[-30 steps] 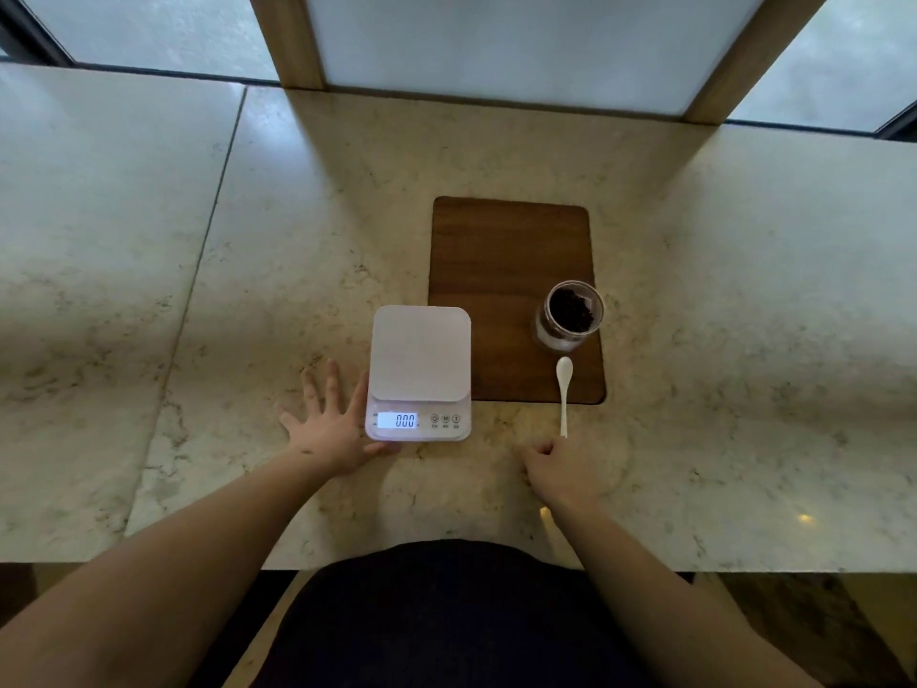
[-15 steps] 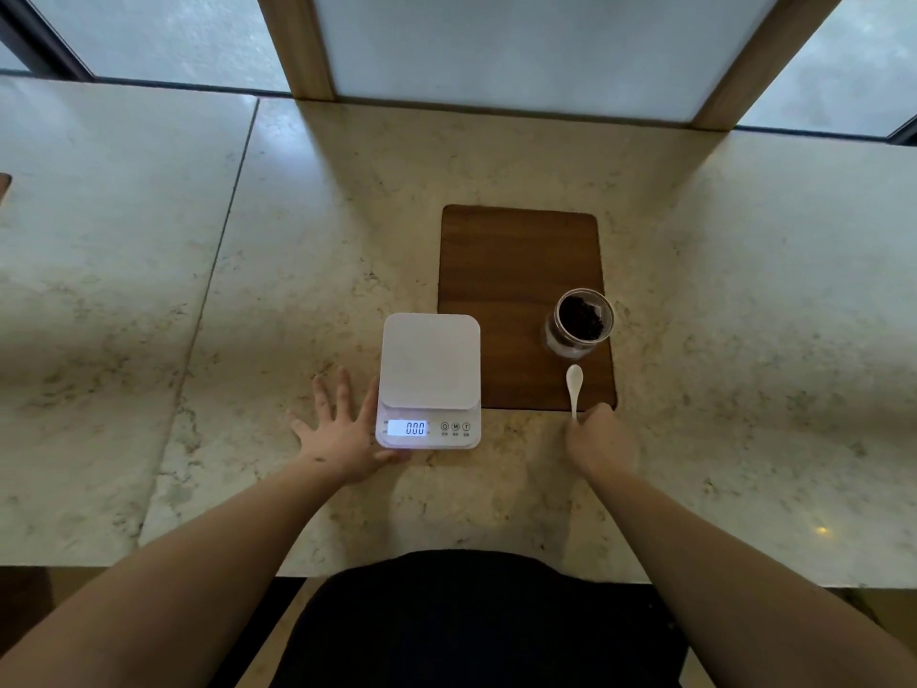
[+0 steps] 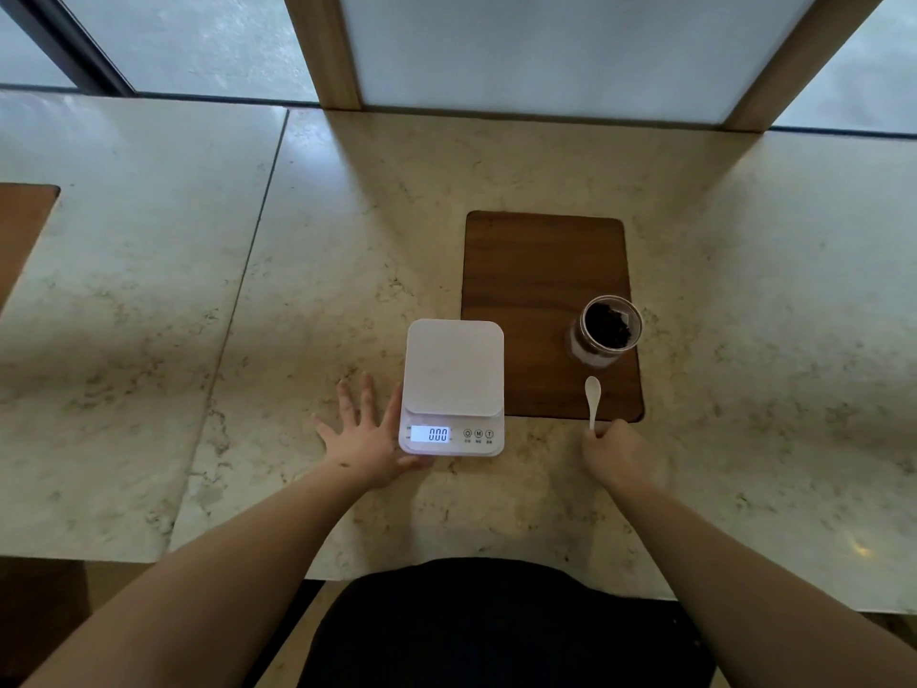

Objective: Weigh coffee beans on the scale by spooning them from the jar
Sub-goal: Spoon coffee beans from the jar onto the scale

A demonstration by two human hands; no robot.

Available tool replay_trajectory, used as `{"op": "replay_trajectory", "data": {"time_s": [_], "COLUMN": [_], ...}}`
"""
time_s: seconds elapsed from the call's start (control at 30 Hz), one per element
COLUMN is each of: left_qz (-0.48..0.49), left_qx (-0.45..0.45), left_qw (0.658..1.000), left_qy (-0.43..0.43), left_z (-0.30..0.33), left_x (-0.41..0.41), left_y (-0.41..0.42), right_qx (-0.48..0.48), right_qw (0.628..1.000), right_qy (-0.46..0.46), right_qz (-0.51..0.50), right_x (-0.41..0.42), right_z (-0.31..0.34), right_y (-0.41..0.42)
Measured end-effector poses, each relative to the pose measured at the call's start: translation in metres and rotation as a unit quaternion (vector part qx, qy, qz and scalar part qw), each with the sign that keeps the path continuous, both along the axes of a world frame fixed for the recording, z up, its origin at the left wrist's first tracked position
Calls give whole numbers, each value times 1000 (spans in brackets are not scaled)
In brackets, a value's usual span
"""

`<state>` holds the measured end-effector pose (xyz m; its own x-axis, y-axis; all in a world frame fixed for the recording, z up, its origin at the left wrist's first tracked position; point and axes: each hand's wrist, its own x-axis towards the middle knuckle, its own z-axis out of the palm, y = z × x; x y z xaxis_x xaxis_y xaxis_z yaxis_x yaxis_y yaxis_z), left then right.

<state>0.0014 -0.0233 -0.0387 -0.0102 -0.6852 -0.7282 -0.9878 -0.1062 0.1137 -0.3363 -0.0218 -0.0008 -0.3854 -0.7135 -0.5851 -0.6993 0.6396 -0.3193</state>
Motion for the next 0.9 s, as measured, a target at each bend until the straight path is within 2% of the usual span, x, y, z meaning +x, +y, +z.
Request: {"op": "replay_trajectory", "data": {"time_s": [0.27, 0.5, 0.57, 0.67, 0.77, 0.9], "left_qz": [0, 3, 4, 7, 7, 10], "left_qx": [16, 22, 21, 22, 24, 24], "left_qw": [1000, 1000, 1000, 1000, 1000, 1000], "left_qy": [3, 7, 11, 10, 7, 8], "left_z": [10, 8, 7, 5, 4, 4], "left_x": [-2, -3, -4, -4, -3, -3], "left_y": [1, 2, 1, 1, 1, 1], "right_qx": [-106, -149, -186, -205, -169, -108], "right_qw": [990, 978, 975, 973, 970, 971], "right_qy": [-79, -104, -77, 24, 119, 148], "right_qz": [52, 99, 99, 107, 130, 151], "right_x": [26, 0, -14, -30, -42, -47], "right_z": [14, 60, 75, 88, 92, 90], "right_y": [20, -20, -38, -59, -73, -81]}}
